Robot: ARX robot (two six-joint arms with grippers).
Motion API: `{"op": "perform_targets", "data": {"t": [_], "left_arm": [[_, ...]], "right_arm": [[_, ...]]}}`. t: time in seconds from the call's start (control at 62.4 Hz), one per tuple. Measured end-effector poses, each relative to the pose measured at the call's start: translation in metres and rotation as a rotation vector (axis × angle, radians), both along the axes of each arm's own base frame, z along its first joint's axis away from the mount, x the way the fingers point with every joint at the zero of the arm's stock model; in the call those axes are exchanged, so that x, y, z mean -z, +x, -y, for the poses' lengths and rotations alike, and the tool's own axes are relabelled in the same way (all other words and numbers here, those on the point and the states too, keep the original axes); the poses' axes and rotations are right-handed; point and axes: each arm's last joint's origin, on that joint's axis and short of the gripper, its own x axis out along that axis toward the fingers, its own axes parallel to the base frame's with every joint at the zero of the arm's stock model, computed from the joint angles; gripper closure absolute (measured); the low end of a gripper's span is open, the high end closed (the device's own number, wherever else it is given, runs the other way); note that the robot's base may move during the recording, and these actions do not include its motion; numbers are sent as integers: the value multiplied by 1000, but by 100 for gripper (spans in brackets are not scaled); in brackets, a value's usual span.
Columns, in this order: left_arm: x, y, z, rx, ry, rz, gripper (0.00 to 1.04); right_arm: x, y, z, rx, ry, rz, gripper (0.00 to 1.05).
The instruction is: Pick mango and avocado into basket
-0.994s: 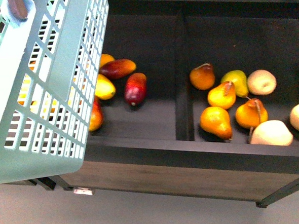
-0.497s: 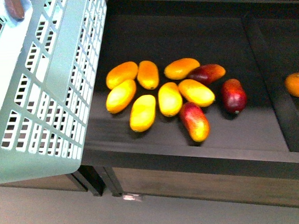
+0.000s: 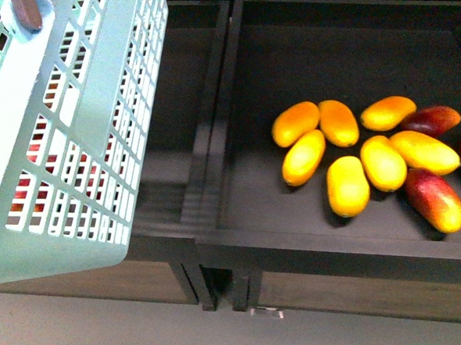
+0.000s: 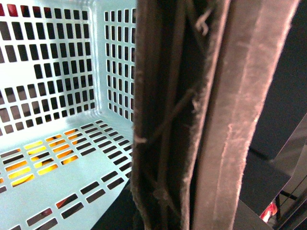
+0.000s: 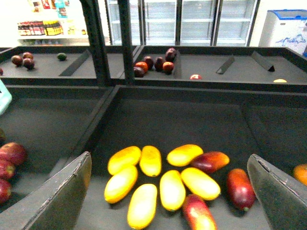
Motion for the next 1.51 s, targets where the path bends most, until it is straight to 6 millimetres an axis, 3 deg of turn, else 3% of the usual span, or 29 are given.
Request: {"op": "perform_targets", "data": {"t": [1.138, 1.251, 1.315, 1.395, 1.507], "left_arm": [[0, 0, -1, -3, 15, -2, 88], [-4, 10, 11, 93, 251, -110, 88], [-6, 28, 25, 249, 506, -89, 88], [-3, 50, 40, 388, 691, -90, 88], [1, 74, 64, 538, 776, -84, 88]], "right_arm": [[0, 0, 0, -3, 0, -1, 9], [0, 0, 0, -2, 0, -1, 9], [0, 0, 0, -2, 0, -1, 9], [0, 0, 0, -2, 0, -1, 9], [0, 0, 0, -2, 0, -1, 9]]}}
